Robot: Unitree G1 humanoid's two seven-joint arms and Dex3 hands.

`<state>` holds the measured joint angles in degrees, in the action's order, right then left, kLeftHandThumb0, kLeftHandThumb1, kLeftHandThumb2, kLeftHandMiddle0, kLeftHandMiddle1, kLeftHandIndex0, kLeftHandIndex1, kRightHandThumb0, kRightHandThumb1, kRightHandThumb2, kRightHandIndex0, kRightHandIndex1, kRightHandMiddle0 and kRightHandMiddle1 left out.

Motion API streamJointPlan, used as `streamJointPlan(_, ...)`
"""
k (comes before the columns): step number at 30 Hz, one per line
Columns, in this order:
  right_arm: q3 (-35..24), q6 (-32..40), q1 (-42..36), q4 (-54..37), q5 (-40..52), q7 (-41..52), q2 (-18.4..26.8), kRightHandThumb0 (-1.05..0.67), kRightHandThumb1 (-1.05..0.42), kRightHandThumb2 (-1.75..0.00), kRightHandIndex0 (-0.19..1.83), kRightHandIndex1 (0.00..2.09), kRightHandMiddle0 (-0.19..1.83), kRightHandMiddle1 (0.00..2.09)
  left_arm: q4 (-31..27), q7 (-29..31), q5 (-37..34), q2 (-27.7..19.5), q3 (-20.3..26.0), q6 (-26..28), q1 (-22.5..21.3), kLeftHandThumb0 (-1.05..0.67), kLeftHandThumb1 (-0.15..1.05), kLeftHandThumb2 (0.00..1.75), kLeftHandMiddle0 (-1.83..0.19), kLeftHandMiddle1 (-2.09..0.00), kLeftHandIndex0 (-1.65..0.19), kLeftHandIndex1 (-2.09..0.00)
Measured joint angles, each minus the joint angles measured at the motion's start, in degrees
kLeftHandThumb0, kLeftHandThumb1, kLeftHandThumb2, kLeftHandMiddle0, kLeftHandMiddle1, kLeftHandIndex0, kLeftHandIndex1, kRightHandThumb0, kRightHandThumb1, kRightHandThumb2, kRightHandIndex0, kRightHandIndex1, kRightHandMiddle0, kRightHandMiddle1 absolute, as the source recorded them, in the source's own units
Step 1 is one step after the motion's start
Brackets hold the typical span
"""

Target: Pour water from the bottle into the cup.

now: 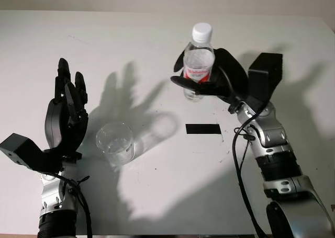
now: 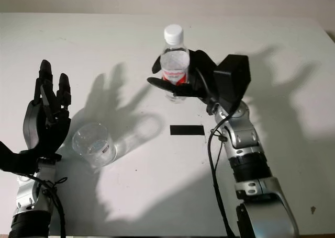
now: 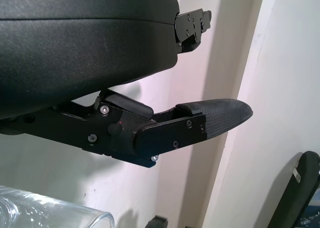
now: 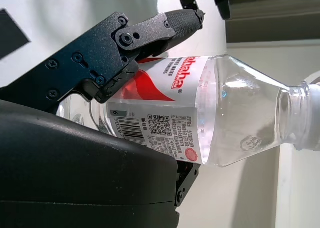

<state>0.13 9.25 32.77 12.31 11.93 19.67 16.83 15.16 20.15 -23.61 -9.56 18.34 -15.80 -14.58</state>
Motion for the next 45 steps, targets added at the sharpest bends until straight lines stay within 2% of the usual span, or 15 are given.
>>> streamJointPlan(7,-1.4,-0.1,-4.8,-5.2,-0.4,0.2,0.1,-0.39,-1.05,-0.40,1.08,2.09,0.76,2.09,0.1,0.2,0.0,0.0,-0.2,0.1,0.0,-0.75,1.05,0.64,0.19,0.00,0.19,0.00)
streamJointPlan(14,-1.3,0.0,-9.3,-5.2,-1.1,-0.6,-2.0,-0.40,-1.05,-0.40,1.16,2.09,0.81,2.09,0.1,0.3,0.0,0.0,-0.2,0.2,0.0,-0.75,1.05,0.65,0.19,0.00,0.19,0.00)
streamJointPlan(24,-0.8,1.2,-10.8,-3.8,-1.2,-0.5,-4.6,-0.43,-1.05,-0.41,1.21,2.09,0.83,2.09,0.0,0.4,-0.3,0.0,-0.1,0.9,0.0,-0.75,1.05,0.64,0.19,0.00,0.19,0.00)
streamJointPlan(37,-1.0,3.2,-10.6,-3.4,-1.2,-0.5,-4.8,-0.44,-1.05,-0.41,1.17,2.09,0.79,2.09,0.0,1.0,-0.4,-0.1,0.0,0.9,0.2,-0.75,1.05,0.64,0.19,0.00,0.19,0.00)
streamJointPlan(41,-0.7,1.2,-11.0,-3.2,-2.4,0.5,-4.6,-0.45,-1.05,-0.39,1.09,2.09,0.71,2.09,0.0,1.0,-0.6,-0.2,0.1,1.3,0.2,-0.75,1.05,0.64,0.19,0.00,0.19,0.00)
streamJointPlan(45,-0.6,-1.7,-11.7,-2.6,-2.9,2.3,-4.4,-0.48,-1.05,-0.27,0.82,2.09,0.50,2.09,0.0,1.1,-0.7,-0.2,0.3,1.4,0.2,-0.75,1.05,0.63,0.19,0.00,0.19,0.00)
